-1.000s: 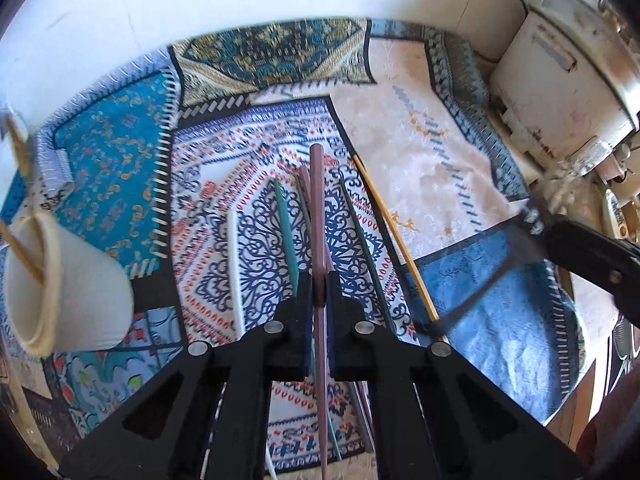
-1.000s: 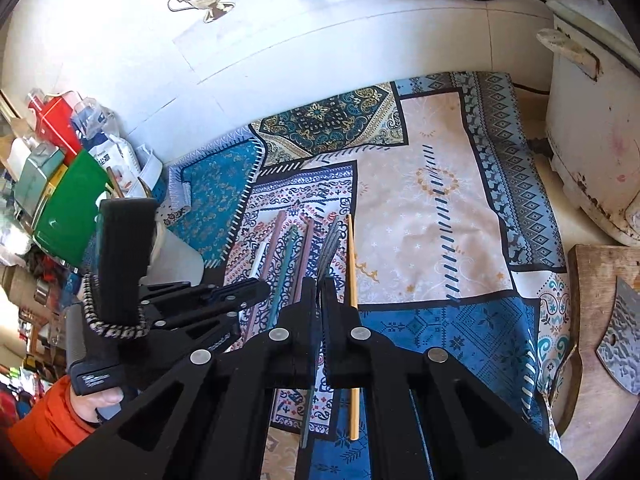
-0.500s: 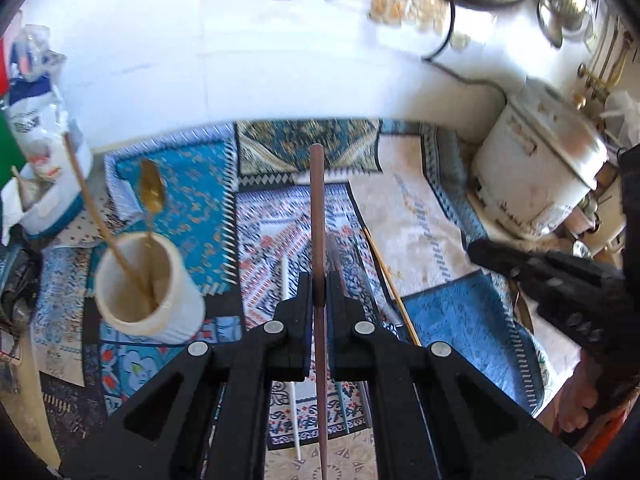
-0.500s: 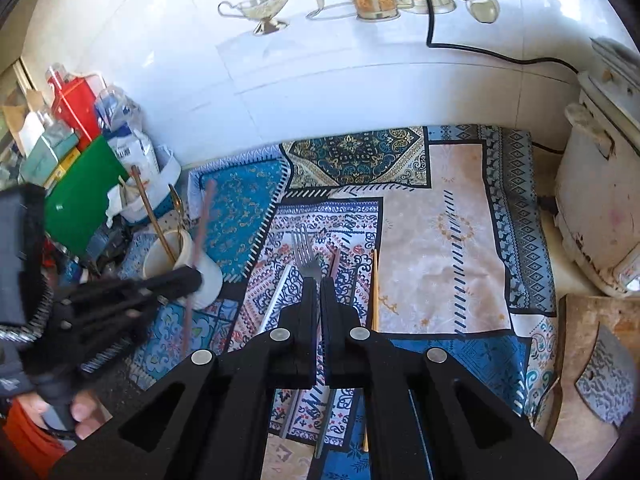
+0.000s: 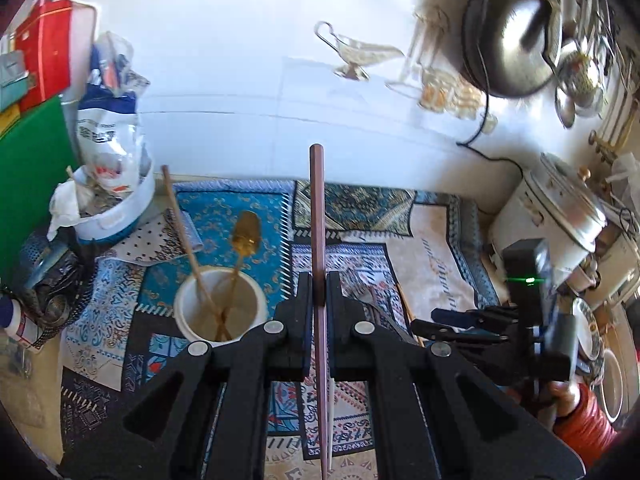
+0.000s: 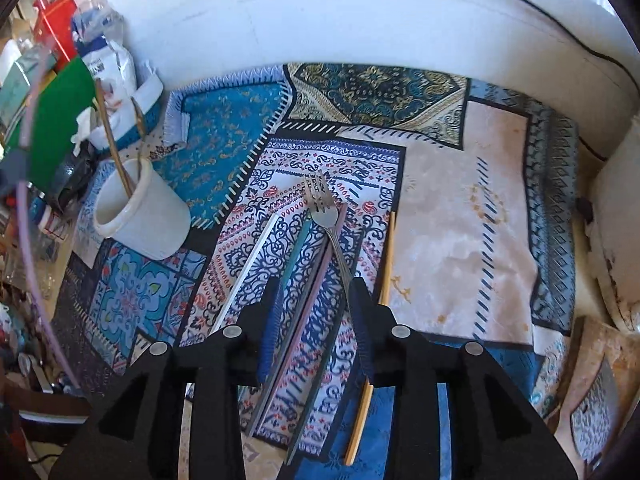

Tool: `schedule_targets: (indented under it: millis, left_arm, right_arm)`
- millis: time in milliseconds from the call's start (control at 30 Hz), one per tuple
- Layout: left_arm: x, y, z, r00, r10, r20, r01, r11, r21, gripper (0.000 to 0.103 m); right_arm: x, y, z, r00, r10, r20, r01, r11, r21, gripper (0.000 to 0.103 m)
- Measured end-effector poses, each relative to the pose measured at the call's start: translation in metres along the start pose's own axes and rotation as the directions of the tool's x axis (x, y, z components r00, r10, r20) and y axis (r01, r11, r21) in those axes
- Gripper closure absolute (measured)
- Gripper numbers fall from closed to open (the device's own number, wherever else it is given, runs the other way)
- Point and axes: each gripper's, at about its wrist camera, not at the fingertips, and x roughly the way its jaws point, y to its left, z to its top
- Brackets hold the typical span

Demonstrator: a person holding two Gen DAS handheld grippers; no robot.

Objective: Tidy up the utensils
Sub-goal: 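Carry pink chopstick with left tool while right tool carries silver fork toward white cup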

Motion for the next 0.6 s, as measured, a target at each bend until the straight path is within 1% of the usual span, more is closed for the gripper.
schedule_targets:
  millis: [67,133,300,400,467,600]
  left_arm:
    - [-0.005,0.012,0.003,1.0,0.007,0.017,-0.007,1.0,-0.025,0.099]
    - [-0.008,0.023,0.005,0.999,0.016,0.03,-0.015,0.999,-0.045,0.099]
    - [-0.006,0.042,0.009,0.999,0.037,0.03,-0.035,0.997,-0.072,0.099]
    - [0.0,0.051,0.01,0.999,0.042,0.018,-0.041,0.995,-0.088,0.099]
    - [0.006,0.057,0.011,0.999,0.048,0.009,-0.047,0.994,-0.094,0.099]
    - [0.015,0.066,0.015,0.998,0.057,-0.004,-0.058,0.993,-0.108,0.099]
  right_arm:
    - [0.013,0.001,0.009,1.0,0.01,-0.021,-0.01,1.0,-0.008,0.072]
    - [0.028,0.001,0.018,0.999,-0.002,-0.044,0.001,1.0,-0.018,0.072]
    - [0.064,-0.001,0.041,0.995,-0.012,-0.095,0.01,1.0,-0.028,0.071]
    - [0.079,-0.001,0.054,0.995,-0.005,-0.103,0.002,1.0,-0.024,0.07]
    - [0.088,0.0,0.063,0.995,-0.005,-0.102,0.002,1.0,-0.026,0.067]
    - [0.107,0.0,0.073,0.994,-0.006,-0.112,0.005,1.0,-0.016,0.067]
